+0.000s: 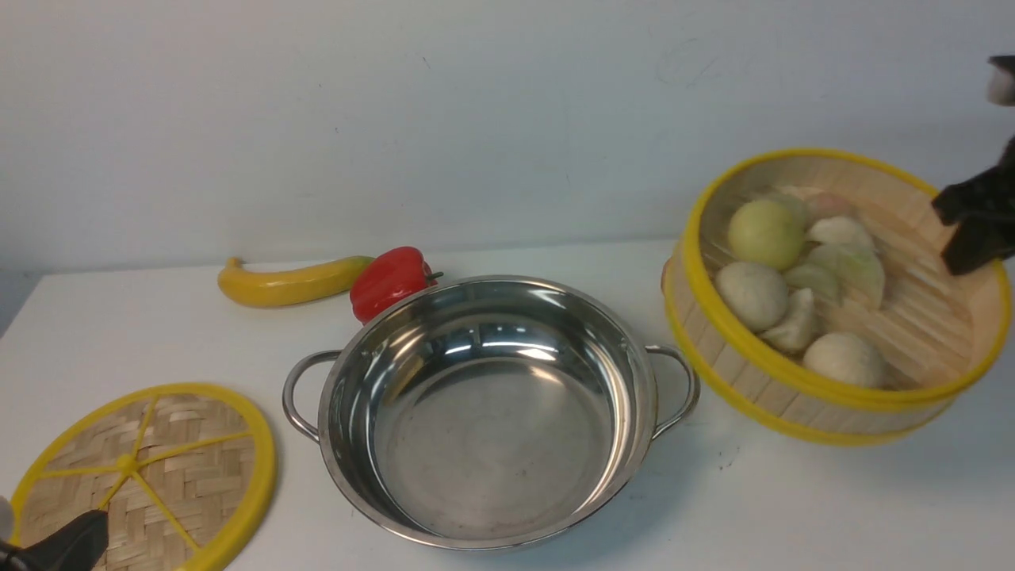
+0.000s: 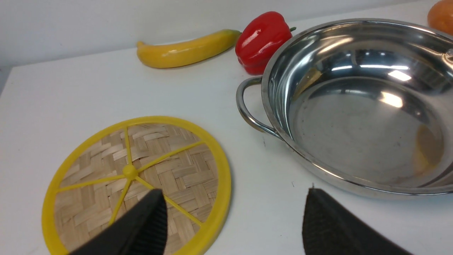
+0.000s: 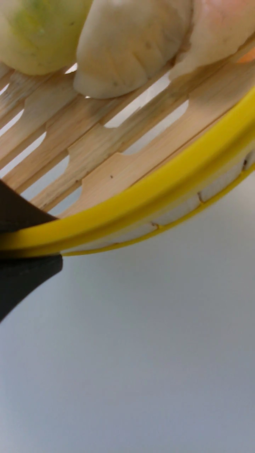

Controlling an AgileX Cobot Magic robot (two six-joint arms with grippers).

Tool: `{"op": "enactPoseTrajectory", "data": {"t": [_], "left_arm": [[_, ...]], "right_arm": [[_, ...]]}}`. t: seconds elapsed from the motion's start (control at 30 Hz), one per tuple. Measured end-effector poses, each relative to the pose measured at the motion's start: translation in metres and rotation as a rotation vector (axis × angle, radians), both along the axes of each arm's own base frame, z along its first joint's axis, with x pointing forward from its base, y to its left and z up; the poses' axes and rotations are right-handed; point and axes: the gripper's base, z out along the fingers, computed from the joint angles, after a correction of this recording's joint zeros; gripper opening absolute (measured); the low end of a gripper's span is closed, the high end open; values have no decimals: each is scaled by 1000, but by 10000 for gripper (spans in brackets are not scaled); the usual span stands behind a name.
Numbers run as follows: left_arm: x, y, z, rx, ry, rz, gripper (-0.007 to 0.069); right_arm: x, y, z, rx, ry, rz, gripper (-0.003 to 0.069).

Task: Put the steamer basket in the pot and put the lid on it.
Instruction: Use the right arm to put the steamer into the iron steamer pot in the middle

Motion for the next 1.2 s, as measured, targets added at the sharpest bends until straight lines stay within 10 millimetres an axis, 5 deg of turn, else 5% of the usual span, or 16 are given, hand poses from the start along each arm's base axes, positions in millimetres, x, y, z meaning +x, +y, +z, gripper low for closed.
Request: {"op": "enactPoseTrajectory", "data": {"t": [0.1,0.6,0.97,1.2], "left_arm": [[0,0,0,-1,0,0,473],[-1,-1,-2,-1,24,-6,473],[-2,-1,-4,4,45,-13,473],[-2,-1,-4,3,47,-14,473]], "right_arm": [[0,31,2,11,8,48,31],[6,124,4,34,7,190,31],[23,199,-31,33,40,318,31],[33,222,-41,36,44,355,31]]}}
